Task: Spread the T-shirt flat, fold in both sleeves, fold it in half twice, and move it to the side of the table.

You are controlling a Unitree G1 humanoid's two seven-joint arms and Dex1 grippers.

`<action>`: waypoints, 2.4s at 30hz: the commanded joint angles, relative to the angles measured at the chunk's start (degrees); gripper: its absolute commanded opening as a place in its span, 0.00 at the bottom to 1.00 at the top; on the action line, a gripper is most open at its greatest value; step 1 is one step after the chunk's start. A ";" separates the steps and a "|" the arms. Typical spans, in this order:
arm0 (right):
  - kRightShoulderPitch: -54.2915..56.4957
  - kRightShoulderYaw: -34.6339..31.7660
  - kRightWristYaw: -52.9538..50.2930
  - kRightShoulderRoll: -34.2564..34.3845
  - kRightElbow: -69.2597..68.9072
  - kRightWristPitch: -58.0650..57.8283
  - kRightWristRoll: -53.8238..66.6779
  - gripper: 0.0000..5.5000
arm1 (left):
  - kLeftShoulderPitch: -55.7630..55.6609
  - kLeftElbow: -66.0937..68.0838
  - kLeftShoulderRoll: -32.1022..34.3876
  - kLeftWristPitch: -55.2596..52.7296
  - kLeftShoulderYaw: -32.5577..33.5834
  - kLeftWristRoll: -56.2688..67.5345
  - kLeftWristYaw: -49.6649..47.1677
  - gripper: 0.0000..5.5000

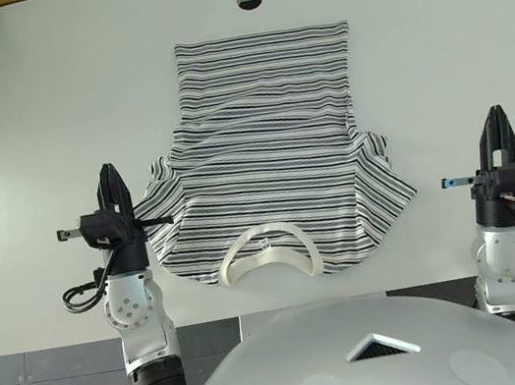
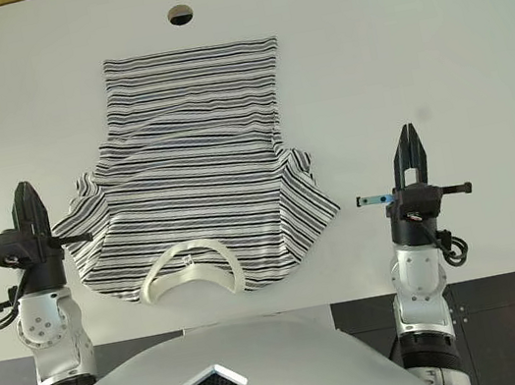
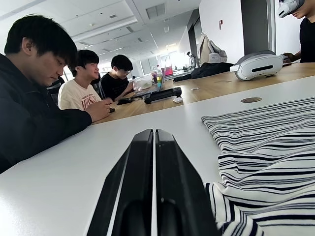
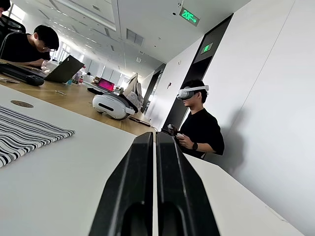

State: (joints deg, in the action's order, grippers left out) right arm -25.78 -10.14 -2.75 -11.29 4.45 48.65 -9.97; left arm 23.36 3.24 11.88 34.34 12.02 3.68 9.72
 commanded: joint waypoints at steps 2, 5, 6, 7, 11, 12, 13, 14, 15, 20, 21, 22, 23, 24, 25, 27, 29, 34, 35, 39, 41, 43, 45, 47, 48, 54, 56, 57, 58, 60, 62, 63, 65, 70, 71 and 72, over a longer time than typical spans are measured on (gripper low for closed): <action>0.57 -0.44 -0.15 -0.39 0.62 -0.06 -0.20 0.02 | -0.74 0.27 -0.07 -0.41 -0.26 -0.49 -0.21 0.02; 0.88 -0.45 -0.19 -0.49 1.00 -0.02 -0.28 0.02 | -0.91 0.43 -0.18 -0.45 -0.33 -0.56 -0.28 0.02; 0.99 -0.47 -0.23 -0.50 1.14 -0.02 -0.32 0.02 | -1.05 0.53 -0.20 -0.51 -0.36 -0.57 -0.27 0.02; 1.09 -0.48 -0.26 -0.52 1.27 -0.01 -0.35 0.02 | -1.17 0.63 -0.21 -0.54 -0.38 -0.58 -0.27 0.02; 1.62 -0.44 -0.33 -0.56 1.95 -0.02 -0.43 0.02 | -1.77 1.29 -0.22 -0.60 -0.43 -0.62 -0.30 0.02; 1.68 -0.43 -0.34 -0.56 2.02 -0.02 -0.42 0.02 | -1.83 1.37 -0.22 -0.62 -0.43 -0.59 -0.27 0.02; 1.88 -0.40 -0.30 -0.61 2.18 -0.04 -0.40 0.02 | -1.86 1.44 -0.25 -0.62 -0.41 -0.58 -0.30 0.02; 2.07 -0.36 -0.27 -0.65 2.37 -0.05 -0.37 0.02 | -1.93 1.54 -0.27 -0.64 -0.40 -0.56 -0.31 0.02; 2.22 -0.35 -0.25 -0.67 2.55 -0.04 -0.35 0.02 | -2.00 1.65 -0.28 -0.66 -0.40 -0.55 -0.31 0.02; 2.45 -0.27 -0.26 -0.67 3.09 0.16 -0.28 0.02 | -2.17 1.85 -0.22 -0.80 -0.35 -0.38 -0.20 0.02; 2.45 -0.26 -0.28 -0.65 3.15 0.20 -0.29 0.02 | -2.20 1.88 -0.18 -0.84 -0.34 -0.32 -0.15 0.02; 2.46 -0.25 -0.28 -0.64 3.19 0.23 -0.30 0.02 | -2.21 1.89 -0.16 -0.87 -0.32 -0.26 -0.12 0.02; 2.48 -0.21 -0.25 -0.64 3.25 0.28 -0.25 0.02 | -2.23 1.90 -0.14 -0.89 -0.31 -0.23 -0.10 0.02; 2.58 -0.11 -0.13 -0.68 3.38 0.40 -0.09 0.02 | -2.23 1.92 -0.14 -0.88 -0.29 -0.21 -0.10 0.02; 2.70 -0.05 -0.06 -0.74 3.53 0.45 -0.08 0.02 | -2.23 1.93 -0.15 -0.86 -0.28 -0.21 -0.12 0.02; 2.91 0.03 0.03 -0.84 3.78 0.50 -0.09 0.02 | -2.24 1.94 -0.18 -0.82 -0.30 -0.24 -0.14 0.02; 3.00 0.03 0.12 -0.94 3.91 0.56 0.01 0.02 | -2.14 1.79 -0.24 -0.81 -0.32 -0.27 -0.19 0.02; 3.08 -0.05 0.11 -1.13 4.18 0.74 0.03 0.02 | -2.17 1.72 -0.34 -0.78 -0.38 -0.31 -0.25 0.02; 3.09 -0.06 0.09 -1.15 4.22 0.76 0.01 0.02 | -2.19 1.73 -0.35 -0.77 -0.39 -0.32 -0.25 0.02; 3.22 -0.06 0.00 -1.19 4.42 0.86 -0.18 0.02 | -2.29 1.77 -0.37 -0.77 -0.38 -0.36 -0.29 0.02; 3.65 0.38 0.52 -1.47 5.01 0.59 -0.05 0.02 | -2.71 2.26 -0.44 -0.78 -0.45 -0.34 -0.30 0.02; 4.61 4.21 5.28 -2.86 6.03 -1.00 1.60 0.02 | -4.26 3.64 -0.43 -1.44 -0.48 1.07 0.37 0.02; 7.11 9.57 10.75 -3.49 6.55 -3.14 2.26 0.02 | -6.38 5.49 -0.24 -1.99 -0.59 2.31 1.15 0.02; 10.55 15.94 16.64 -3.33 5.81 -7.02 1.23 0.02 | -8.52 7.68 0.02 -2.16 -0.79 3.06 1.91 0.02; 11.70 18.76 19.17 -3.34 4.94 -8.68 0.60 0.02 | -9.37 8.63 0.10 -2.16 -0.86 3.28 2.18 0.02; 15.28 27.29 29.11 -5.99 3.07 -15.24 0.03 0.02 | -12.92 12.79 -0.26 -2.00 -1.11 4.20 3.25 0.02; 15.56 28.40 31.29 -8.16 3.16 -16.04 -0.89 0.02 | -13.68 13.59 -0.41 -2.20 -1.25 4.55 3.48 0.02; 15.46 28.95 32.74 -9.60 2.66 -16.39 -1.25 0.02 | -14.03 13.96 -0.52 -2.44 -1.23 5.01 3.72 0.02; 15.31 29.39 34.05 -10.85 2.02 -16.86 -1.18 0.02 | -14.32 14.26 -0.61 -2.65 -1.20 5.44 3.94 0.02; 14.83 30.10 36.80 -13.48 0.17 -18.04 -0.74 0.02 | -14.89 14.78 -0.72 -3.08 -1.09 6.30 4.37 0.02; 13.94 30.70 40.48 -16.66 -2.92 -20.18 0.41 0.02 | -15.43 15.29 -0.75 -3.41 -1.01 6.82 4.74 0.02; 13.54 30.94 42.19 -18.25 -4.45 -21.32 0.70 0.02 | -15.59 15.49 -0.76 -3.60 -0.99 7.08 4.93 0.02; 13.45 31.13 44.52 -20.75 -6.33 -22.95 0.48 0.02 | -15.79 15.70 -0.71 -4.76 -0.76 8.76 6.17 0.02; 13.82 30.85 46.78 -25.91 -7.31 -25.34 -2.52 0.02 | -13.91 10.43 3.77 -15.86 1.53 19.05 14.53 0.02; 13.58 30.64 46.23 -26.62 -6.97 -25.37 -3.54 0.02 | -12.82 7.87 6.66 -19.95 1.87 20.01 16.29 0.02; 13.25 30.46 45.88 -27.29 -6.69 -25.47 -4.24 0.02 | -11.50 5.41 9.90 -23.57 2.01 19.76 18.02 0.02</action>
State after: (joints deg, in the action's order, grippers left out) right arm -11.53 20.91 43.00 -35.94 -3.92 24.93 -11.01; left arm 9.78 12.78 16.21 16.66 13.16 22.84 25.03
